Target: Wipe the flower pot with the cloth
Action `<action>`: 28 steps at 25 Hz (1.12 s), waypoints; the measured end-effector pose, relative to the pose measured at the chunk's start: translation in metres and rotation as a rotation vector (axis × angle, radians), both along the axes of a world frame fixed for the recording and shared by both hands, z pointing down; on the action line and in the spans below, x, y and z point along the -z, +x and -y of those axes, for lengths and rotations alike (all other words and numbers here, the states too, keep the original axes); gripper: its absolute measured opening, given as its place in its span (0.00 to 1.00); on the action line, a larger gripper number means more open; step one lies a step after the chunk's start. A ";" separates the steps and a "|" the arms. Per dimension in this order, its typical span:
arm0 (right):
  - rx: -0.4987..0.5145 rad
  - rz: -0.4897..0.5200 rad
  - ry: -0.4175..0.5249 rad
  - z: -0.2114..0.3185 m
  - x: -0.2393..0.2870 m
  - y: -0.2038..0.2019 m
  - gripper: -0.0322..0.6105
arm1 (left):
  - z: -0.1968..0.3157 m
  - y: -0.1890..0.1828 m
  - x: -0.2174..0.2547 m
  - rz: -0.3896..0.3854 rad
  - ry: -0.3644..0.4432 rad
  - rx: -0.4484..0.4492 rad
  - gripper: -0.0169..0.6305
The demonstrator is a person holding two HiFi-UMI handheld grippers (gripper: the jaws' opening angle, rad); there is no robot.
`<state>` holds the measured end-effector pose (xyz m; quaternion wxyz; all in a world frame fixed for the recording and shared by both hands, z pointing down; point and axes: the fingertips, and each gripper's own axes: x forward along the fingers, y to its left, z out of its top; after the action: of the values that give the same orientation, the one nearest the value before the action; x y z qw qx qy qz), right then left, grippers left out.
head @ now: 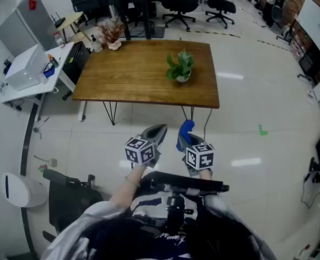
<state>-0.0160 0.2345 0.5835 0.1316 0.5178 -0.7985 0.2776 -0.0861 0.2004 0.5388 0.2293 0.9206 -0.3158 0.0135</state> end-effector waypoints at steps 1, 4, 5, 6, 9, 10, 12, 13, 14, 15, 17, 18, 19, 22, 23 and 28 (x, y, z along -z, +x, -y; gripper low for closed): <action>-0.006 0.011 -0.010 0.000 -0.006 0.002 0.14 | -0.002 0.002 -0.004 0.012 -0.005 -0.012 0.04; -0.015 0.034 -0.031 0.003 -0.019 0.004 0.14 | -0.002 0.001 -0.016 0.050 -0.027 -0.024 0.04; -0.014 0.037 -0.032 0.006 -0.021 0.004 0.14 | 0.001 -0.002 -0.020 0.058 -0.035 -0.017 0.04; -0.010 0.041 -0.029 0.009 -0.022 0.003 0.14 | 0.006 -0.004 -0.023 0.060 -0.040 -0.007 0.04; 0.003 0.047 -0.020 0.025 -0.023 0.004 0.14 | 0.028 -0.005 -0.025 0.042 -0.044 0.016 0.04; 0.003 0.046 -0.020 0.032 -0.024 0.005 0.14 | 0.037 -0.003 -0.025 0.038 -0.044 0.017 0.04; -0.009 0.036 -0.024 0.050 -0.027 0.012 0.14 | 0.059 0.003 -0.027 0.035 -0.043 0.005 0.04; -0.019 0.029 -0.026 0.060 -0.029 0.017 0.14 | 0.070 0.007 -0.028 0.032 -0.043 -0.005 0.04; -0.030 0.022 -0.028 0.070 -0.031 0.022 0.14 | 0.082 0.011 -0.029 0.027 -0.043 -0.014 0.04; -0.042 0.015 -0.032 0.081 -0.033 0.028 0.14 | 0.095 0.015 -0.030 0.022 -0.044 -0.021 0.04; -0.069 0.000 -0.045 0.106 -0.035 0.037 0.14 | 0.126 0.019 -0.033 0.014 -0.048 -0.029 0.04; -0.087 -0.006 -0.053 0.119 -0.036 0.042 0.14 | 0.143 0.020 -0.034 0.014 -0.049 -0.034 0.04; -0.105 -0.012 -0.062 0.132 -0.037 0.046 0.14 | 0.161 0.021 -0.033 0.016 -0.050 -0.040 0.03; -0.158 -0.022 -0.084 0.168 -0.038 0.061 0.14 | 0.210 0.026 -0.033 0.019 -0.046 -0.056 0.04; -0.177 -0.027 -0.091 0.180 -0.038 0.067 0.14 | 0.226 0.028 -0.034 0.018 -0.049 -0.060 0.04; -0.280 -0.038 -0.097 0.233 -0.031 0.095 0.14 | 0.285 0.052 -0.050 0.024 -0.103 -0.128 0.04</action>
<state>0.0790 0.0016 0.6150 0.1316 0.6222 -0.7016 0.3216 -0.0344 -0.0851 0.5892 0.2711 0.9257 -0.2580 0.0556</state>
